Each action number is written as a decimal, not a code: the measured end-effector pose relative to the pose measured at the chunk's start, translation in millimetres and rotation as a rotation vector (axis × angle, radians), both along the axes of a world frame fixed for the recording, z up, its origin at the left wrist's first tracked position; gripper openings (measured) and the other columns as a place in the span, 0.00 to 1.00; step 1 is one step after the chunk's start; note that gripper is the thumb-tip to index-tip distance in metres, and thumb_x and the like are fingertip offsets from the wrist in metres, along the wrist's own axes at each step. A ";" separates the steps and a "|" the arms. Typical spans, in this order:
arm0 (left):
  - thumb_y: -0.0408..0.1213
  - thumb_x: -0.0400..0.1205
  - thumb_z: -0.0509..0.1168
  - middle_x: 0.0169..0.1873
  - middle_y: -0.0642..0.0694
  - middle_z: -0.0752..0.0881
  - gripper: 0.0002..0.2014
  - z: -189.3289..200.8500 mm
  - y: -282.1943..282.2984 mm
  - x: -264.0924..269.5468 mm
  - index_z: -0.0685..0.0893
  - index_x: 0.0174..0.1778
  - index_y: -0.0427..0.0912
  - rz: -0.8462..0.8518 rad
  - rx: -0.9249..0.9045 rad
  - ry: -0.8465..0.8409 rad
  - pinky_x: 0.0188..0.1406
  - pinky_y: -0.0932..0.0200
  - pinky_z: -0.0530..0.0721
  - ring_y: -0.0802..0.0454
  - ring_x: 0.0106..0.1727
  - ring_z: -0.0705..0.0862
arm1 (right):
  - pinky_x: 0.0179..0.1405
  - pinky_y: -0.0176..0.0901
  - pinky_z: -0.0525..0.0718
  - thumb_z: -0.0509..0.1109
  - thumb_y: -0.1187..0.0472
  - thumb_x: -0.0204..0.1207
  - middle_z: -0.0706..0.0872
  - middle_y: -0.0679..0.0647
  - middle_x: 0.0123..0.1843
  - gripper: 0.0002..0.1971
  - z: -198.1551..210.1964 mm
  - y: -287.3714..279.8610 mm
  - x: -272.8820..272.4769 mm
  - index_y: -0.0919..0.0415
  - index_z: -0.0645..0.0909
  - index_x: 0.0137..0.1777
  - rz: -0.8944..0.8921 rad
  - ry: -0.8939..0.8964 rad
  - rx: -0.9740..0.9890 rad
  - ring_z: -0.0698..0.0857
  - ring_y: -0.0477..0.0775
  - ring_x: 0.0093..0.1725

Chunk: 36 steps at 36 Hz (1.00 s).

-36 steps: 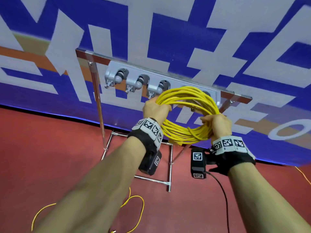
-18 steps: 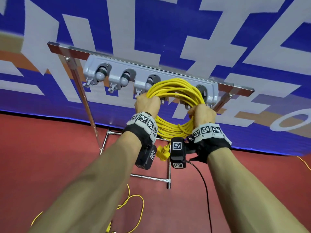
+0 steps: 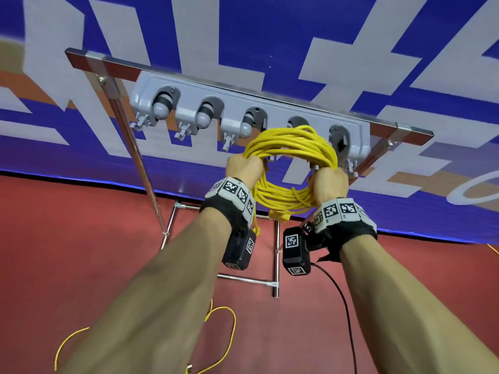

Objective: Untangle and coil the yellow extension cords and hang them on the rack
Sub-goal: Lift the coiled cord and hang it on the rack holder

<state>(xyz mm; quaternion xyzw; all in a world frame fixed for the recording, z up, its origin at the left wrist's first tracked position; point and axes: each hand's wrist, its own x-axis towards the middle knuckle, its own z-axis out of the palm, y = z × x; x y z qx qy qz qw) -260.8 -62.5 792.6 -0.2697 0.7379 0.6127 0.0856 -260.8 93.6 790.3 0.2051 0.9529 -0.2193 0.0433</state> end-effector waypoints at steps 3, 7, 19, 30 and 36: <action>0.23 0.75 0.61 0.25 0.44 0.75 0.13 -4.9 1.4 1.6 0.73 0.25 0.39 0.014 0.017 -0.001 0.24 0.57 0.69 0.49 0.26 0.71 | 0.62 0.58 0.74 0.58 0.71 0.83 0.79 0.75 0.66 0.15 -4.4 -2.3 3.6 0.74 0.81 0.64 0.027 0.050 -0.018 0.76 0.74 0.67; 0.23 0.77 0.60 0.27 0.45 0.76 0.13 -12.3 3.8 2.1 0.73 0.28 0.39 0.012 0.021 -0.007 0.26 0.55 0.70 0.48 0.29 0.73 | 0.50 0.50 0.73 0.60 0.68 0.81 0.83 0.71 0.63 0.13 -10.3 0.3 0.4 0.70 0.84 0.59 -0.015 0.067 -0.157 0.80 0.70 0.62; 0.29 0.49 0.62 0.27 0.39 0.80 0.12 -56.7 -4.6 1.8 0.79 0.28 0.37 -0.044 0.107 0.033 0.33 0.53 0.80 0.40 0.38 0.79 | 0.43 0.47 0.75 0.67 0.63 0.62 0.83 0.60 0.40 0.06 -23.4 9.4 27.5 0.62 0.78 0.39 -0.084 0.049 -0.408 0.79 0.64 0.41; 0.37 0.46 0.73 0.42 0.47 0.91 0.23 -117.8 -16.6 17.1 0.89 0.39 0.49 -0.133 0.083 0.053 0.63 0.38 0.82 0.40 0.49 0.85 | 0.38 0.42 0.78 0.74 0.52 0.44 0.88 0.54 0.42 0.32 -57.8 21.0 34.3 0.65 0.82 0.52 -0.029 0.101 -0.514 0.85 0.58 0.44; 0.30 0.54 0.72 0.39 0.47 0.91 0.15 -120.8 -3.5 32.1 0.87 0.36 0.45 -0.214 0.091 0.015 0.55 0.49 0.83 0.43 0.50 0.88 | 0.45 0.47 0.80 0.75 0.60 0.52 0.89 0.54 0.44 0.15 -67.5 22.1 39.6 0.58 0.83 0.41 0.025 0.128 -0.549 0.84 0.58 0.45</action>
